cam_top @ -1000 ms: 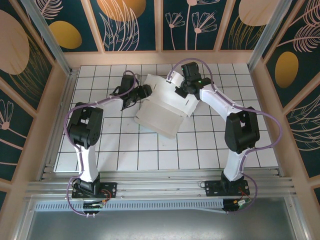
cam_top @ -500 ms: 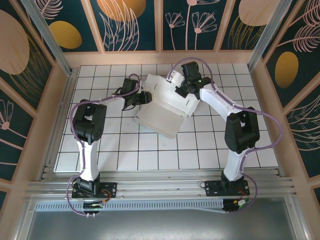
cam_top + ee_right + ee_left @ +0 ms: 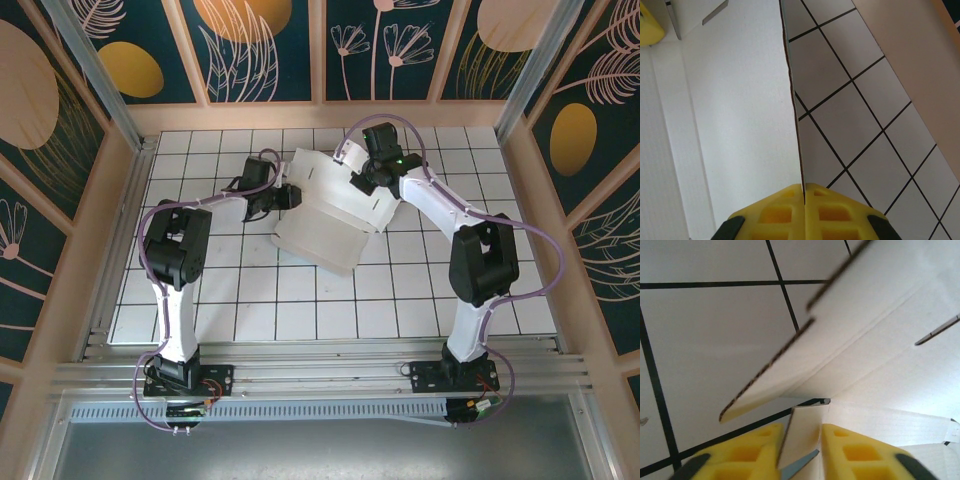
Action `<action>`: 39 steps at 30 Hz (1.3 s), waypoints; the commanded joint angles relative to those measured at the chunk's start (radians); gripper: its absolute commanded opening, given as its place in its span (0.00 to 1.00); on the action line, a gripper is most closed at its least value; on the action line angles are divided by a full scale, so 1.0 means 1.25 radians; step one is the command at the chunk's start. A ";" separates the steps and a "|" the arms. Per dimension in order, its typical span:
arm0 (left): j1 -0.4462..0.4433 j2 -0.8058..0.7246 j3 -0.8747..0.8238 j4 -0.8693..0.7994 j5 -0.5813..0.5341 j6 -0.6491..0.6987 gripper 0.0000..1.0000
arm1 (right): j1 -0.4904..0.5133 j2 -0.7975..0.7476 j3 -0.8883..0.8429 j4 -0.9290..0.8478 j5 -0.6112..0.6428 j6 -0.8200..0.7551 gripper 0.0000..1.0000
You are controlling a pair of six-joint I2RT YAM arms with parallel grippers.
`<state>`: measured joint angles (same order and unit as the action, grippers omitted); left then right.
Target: Fold the paper box
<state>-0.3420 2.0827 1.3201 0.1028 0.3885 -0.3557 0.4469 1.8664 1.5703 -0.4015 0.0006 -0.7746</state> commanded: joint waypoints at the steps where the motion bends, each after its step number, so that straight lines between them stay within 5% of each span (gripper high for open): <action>1: 0.002 -0.048 -0.016 0.024 0.007 0.061 0.30 | 0.006 0.012 0.029 -0.007 -0.003 0.023 0.00; 12: -0.006 -0.043 -0.006 0.037 0.001 0.095 0.10 | 0.011 0.022 0.032 -0.022 0.001 0.027 0.00; 19: -0.083 -0.088 -0.039 0.074 -0.144 0.221 0.09 | 0.019 0.020 0.014 -0.011 0.004 0.038 0.00; 27: -0.103 -0.073 -0.031 0.070 -0.179 0.293 0.28 | 0.021 0.018 0.001 -0.006 0.004 0.042 0.00; 39: -0.124 -0.043 -0.018 0.042 -0.105 0.391 0.26 | 0.023 0.021 -0.003 -0.001 0.000 0.046 0.00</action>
<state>-0.4625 2.0186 1.2743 0.1322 0.1814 0.0666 0.4534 1.8816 1.5734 -0.4019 0.0353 -0.7486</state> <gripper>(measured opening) 0.261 0.054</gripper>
